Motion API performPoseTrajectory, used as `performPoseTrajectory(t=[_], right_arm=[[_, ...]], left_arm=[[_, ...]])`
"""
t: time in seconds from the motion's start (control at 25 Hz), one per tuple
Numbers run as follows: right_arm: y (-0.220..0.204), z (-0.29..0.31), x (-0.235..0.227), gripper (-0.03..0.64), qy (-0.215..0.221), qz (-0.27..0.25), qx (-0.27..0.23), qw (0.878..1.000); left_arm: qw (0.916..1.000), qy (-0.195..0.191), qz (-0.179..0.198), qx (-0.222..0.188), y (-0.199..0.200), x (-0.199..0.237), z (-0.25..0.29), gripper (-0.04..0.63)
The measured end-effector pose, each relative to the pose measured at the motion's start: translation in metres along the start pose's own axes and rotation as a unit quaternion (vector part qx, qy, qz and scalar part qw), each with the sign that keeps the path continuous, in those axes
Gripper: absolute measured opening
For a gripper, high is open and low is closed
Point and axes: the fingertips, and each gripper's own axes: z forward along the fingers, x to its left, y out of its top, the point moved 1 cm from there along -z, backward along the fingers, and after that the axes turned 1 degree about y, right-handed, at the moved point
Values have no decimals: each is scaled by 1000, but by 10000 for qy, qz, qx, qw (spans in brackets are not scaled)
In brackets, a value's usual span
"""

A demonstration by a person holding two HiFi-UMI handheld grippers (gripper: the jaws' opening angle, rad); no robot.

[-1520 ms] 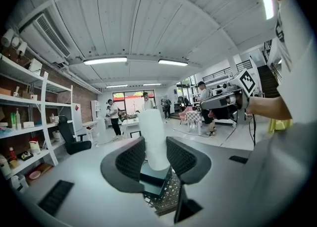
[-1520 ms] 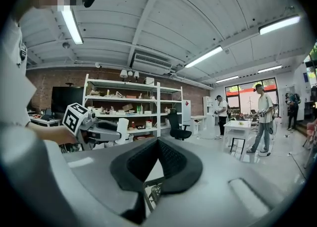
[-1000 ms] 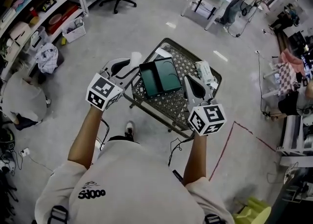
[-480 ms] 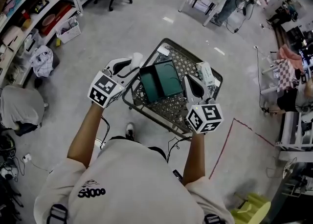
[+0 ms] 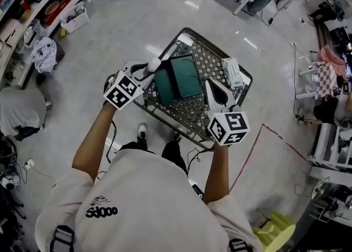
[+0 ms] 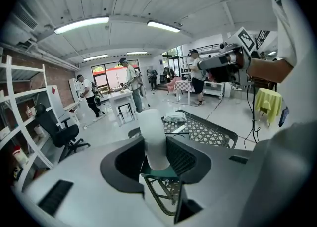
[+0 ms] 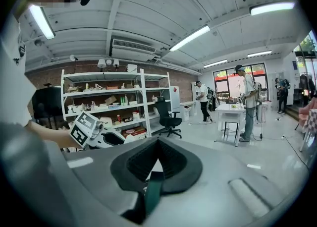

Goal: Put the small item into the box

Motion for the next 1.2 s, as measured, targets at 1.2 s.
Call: performPoseTrajectory(t=[1.2], right_arm=[[-106, 9, -75, 11, 613, 720, 1170, 9886]], left_arm=[[9663, -1046, 42, 2351, -134, -111, 163, 140]])
